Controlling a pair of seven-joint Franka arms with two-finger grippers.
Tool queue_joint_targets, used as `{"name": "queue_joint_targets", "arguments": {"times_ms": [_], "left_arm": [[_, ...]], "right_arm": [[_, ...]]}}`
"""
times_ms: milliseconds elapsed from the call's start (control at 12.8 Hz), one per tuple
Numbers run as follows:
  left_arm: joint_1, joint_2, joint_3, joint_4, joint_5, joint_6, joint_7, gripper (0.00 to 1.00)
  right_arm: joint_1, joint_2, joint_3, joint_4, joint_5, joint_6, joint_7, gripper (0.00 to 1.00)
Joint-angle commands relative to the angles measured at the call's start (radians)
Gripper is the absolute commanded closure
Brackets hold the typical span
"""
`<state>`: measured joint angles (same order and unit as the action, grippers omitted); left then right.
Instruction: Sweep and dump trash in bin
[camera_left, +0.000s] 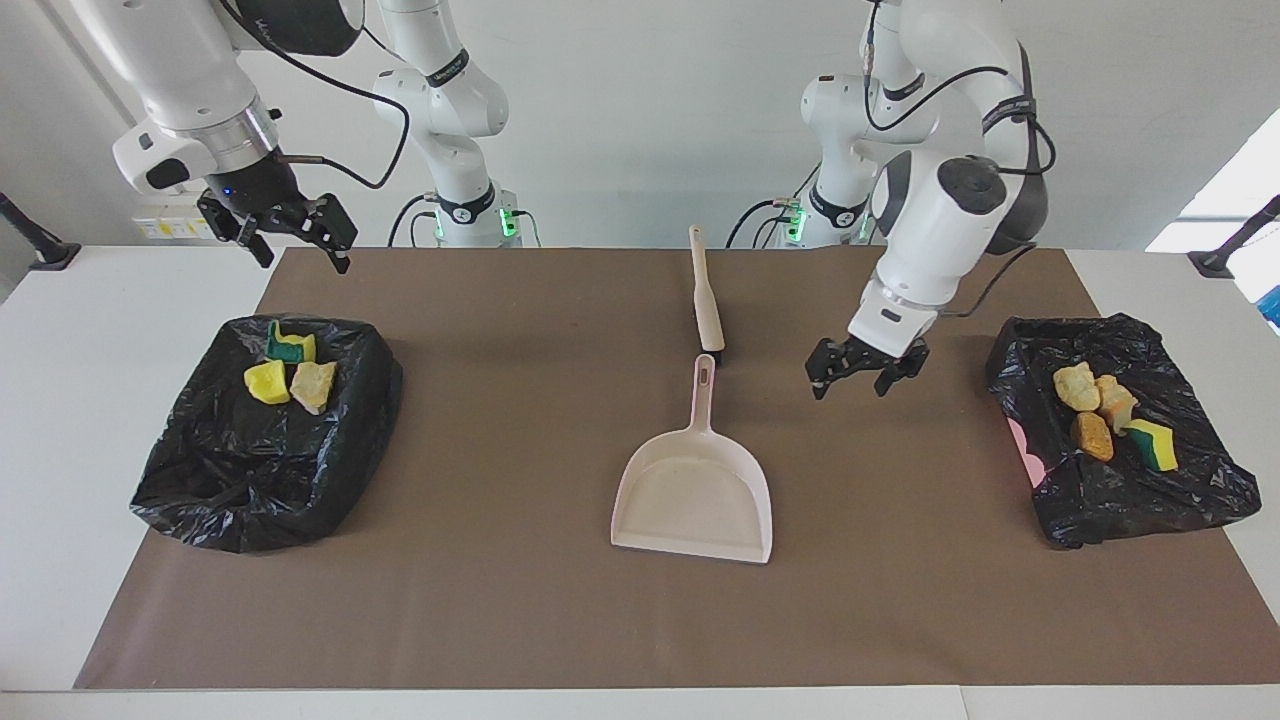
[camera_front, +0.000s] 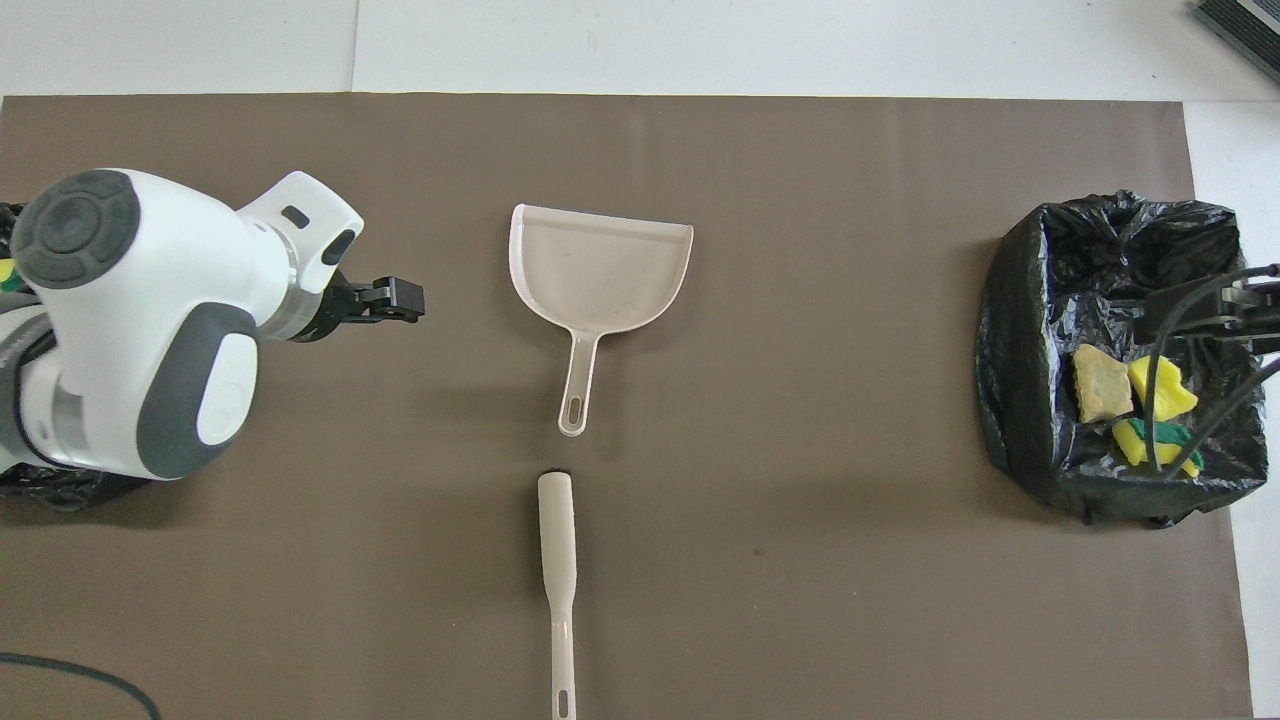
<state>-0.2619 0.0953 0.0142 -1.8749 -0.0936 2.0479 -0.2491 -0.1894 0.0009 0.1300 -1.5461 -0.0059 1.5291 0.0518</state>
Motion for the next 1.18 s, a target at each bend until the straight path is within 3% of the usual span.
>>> {"name": "queue_joint_targets", "arguments": {"times_ms": [0,549,1098], "left_arm": [[0.081,-0.046,-0.011,-0.015,0.017,-0.113,0.088,0.0],[0.266,-0.134,-0.01,0.02,0.067,-0.221,0.316,0.0],[0.285,-0.131,-0.011,0.288,0.123,-0.367,0.39,0.0]], "right_arm": [[-0.007,-0.022,0.002,-0.023,0.015,-0.004,-0.02,0.0],[-0.007,-0.022,0.002,-0.023,0.015,-0.004,-0.02,0.0],[-0.007,-0.022,0.002,-0.023,0.015,-0.004,-0.02,0.0]]}}
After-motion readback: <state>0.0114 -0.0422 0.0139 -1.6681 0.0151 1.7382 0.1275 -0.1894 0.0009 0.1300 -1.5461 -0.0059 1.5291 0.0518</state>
